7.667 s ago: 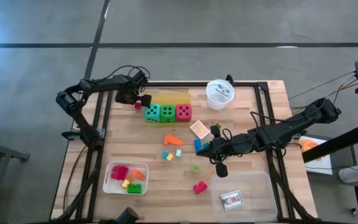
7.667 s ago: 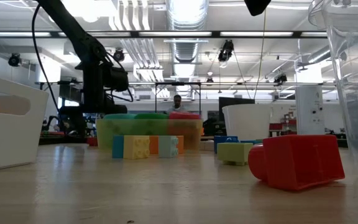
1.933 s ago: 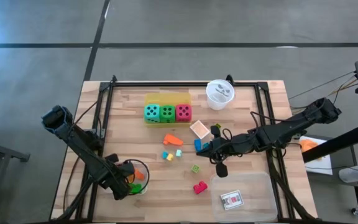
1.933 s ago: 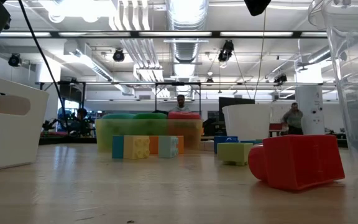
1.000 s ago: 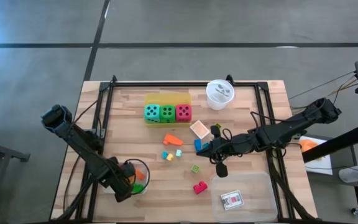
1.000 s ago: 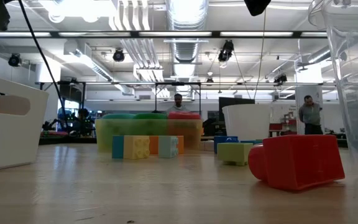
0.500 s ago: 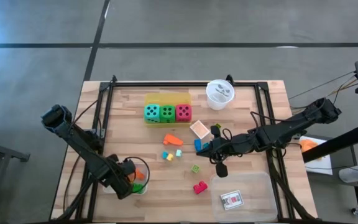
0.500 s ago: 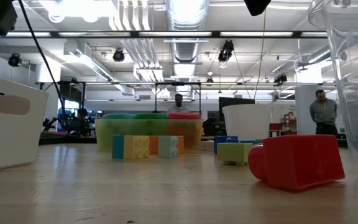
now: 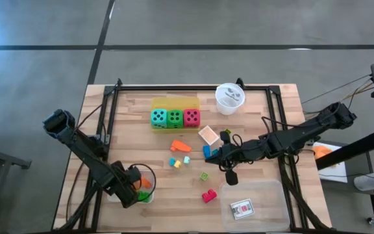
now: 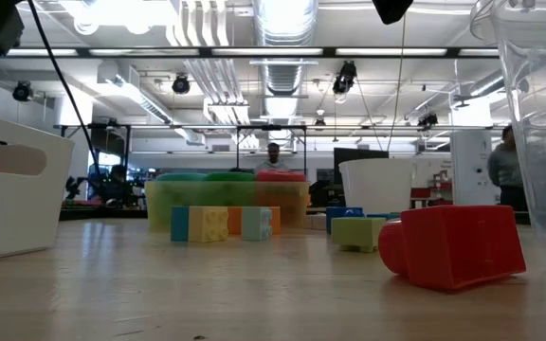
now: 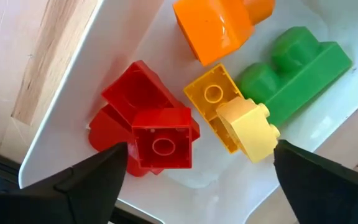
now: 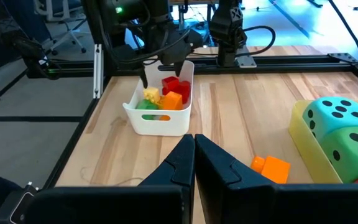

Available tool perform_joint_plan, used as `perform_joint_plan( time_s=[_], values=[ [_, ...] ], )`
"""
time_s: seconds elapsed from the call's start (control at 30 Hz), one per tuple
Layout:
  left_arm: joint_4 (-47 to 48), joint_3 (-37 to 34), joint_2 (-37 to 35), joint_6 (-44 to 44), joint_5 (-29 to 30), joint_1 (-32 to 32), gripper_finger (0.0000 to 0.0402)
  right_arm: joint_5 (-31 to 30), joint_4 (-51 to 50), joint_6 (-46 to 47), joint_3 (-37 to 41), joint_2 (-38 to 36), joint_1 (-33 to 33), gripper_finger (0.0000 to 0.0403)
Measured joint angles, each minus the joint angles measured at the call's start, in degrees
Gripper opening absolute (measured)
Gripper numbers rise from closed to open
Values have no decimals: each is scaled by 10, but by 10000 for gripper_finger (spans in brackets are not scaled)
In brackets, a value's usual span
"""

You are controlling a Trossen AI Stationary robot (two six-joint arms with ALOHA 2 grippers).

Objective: Pick & Place Toys
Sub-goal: Put the blue deck of cards into the transparent bin

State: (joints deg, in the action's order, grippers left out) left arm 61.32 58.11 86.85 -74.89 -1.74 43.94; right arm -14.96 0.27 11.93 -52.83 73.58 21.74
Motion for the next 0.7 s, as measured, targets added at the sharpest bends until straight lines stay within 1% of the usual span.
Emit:
perform_joint_plan(
  time_s=[0.1, 0.2, 0.33, 0.4, 0.5, 0.57, 0.63, 0.7],
  values=[
    [0, 0, 0, 0, 0, 0, 398, 0, 0, 0, 0, 0, 0, 9],
    [0, 0, 0, 6, -1, 0, 389, 0, 0, 0, 0, 0, 0, 9],
    [-1, 1, -1, 76, -42, 0, 374, 0, 0, 0, 0, 0, 0, 9],
    [0, 1, -4, 93, -66, 0, 369, 0, 0, 0, 0, 0, 0, 9],
    [12, 1, -10, 106, -77, 0, 368, 0, 0, 0, 0, 0, 0, 9],
    [21, 1, -17, 106, -77, -1, 368, 0, 0, 0, 0, 0, -1, 9],
    [21, 1, -22, 106, -64, -2, 368, 0, 0, 0, 0, 0, -1, 9],
    [18, 1, -25, 106, -24, -5, 368, 0, 0, 0, 0, 0, -1, 9]
  ],
)
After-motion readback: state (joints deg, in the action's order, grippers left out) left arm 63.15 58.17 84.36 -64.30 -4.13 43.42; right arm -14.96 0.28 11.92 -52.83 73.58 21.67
